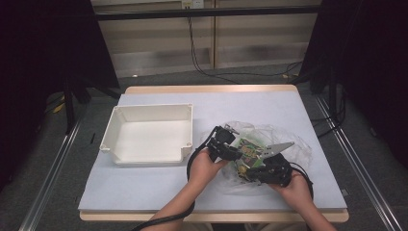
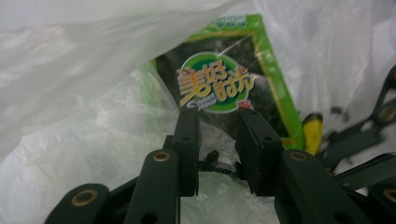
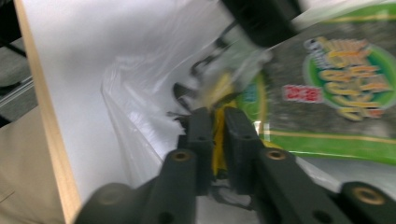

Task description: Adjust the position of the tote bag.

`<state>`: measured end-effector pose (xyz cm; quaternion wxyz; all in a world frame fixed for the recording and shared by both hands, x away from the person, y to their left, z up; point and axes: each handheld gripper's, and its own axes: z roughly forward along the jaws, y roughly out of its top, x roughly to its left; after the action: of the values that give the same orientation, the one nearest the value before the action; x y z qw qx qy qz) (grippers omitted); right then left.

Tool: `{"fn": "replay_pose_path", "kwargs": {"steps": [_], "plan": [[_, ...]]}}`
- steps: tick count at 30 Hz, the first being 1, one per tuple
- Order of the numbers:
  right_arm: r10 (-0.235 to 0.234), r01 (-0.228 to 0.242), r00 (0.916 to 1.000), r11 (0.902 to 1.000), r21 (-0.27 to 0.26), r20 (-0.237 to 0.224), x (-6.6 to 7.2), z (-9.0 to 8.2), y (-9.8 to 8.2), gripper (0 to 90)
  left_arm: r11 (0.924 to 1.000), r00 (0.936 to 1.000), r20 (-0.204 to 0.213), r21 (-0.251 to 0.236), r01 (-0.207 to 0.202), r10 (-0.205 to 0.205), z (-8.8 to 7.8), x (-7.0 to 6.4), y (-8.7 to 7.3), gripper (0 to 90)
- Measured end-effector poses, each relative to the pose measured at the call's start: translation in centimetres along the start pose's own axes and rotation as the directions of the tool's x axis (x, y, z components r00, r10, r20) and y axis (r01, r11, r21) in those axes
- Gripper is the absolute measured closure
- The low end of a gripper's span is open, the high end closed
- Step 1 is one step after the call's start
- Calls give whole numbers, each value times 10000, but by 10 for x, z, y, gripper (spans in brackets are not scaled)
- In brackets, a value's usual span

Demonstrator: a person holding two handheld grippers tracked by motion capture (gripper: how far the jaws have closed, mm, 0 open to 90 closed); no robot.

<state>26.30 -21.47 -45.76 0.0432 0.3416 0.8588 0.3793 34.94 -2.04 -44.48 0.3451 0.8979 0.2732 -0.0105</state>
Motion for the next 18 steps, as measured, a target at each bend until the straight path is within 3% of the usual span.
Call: {"fn": "replay_pose_path", "kwargs": {"steps": [4,5,6,10,11,12,14,18], "plan": [[69,-65,9996,9999,-140,278,-4,-14,5,757,10000,9999,-159,63,64,-63,0,0,-3,787],[68,-61,9994,9998,-189,335,-5,-16,7,753,9995,9994,-177,-88,291,-293,0,-1,-4,797],[108,-103,9992,9999,-125,395,-5,-19,8,751,9998,9998,-184,201,31,-28,-2,1,-4,803],[13,-6,9987,9999,-127,501,-9,-26,13,746,9997,9998,-190,252,-16,21,-4,1,-7,832],[28,-24,9980,10000,-65,628,-9,-29,14,749,9995,9992,-226,31,322,-321,-3,-1,-7,837],[10,-5,9978,10000,-70,656,-10,-30,15,752,9994,9993,-171,-51,338,-339,-3,-2,-7,841],[-57,63,9974,10000,-75,719,-12,-32,18,751,9994,9995,-251,320,-160,168,-6,0,-7,847],[-153,165,9962,9998,-135,860,-15,-40,26,769,9990,9994,-241,371,-243,252,-8,1,-9,858]]}}
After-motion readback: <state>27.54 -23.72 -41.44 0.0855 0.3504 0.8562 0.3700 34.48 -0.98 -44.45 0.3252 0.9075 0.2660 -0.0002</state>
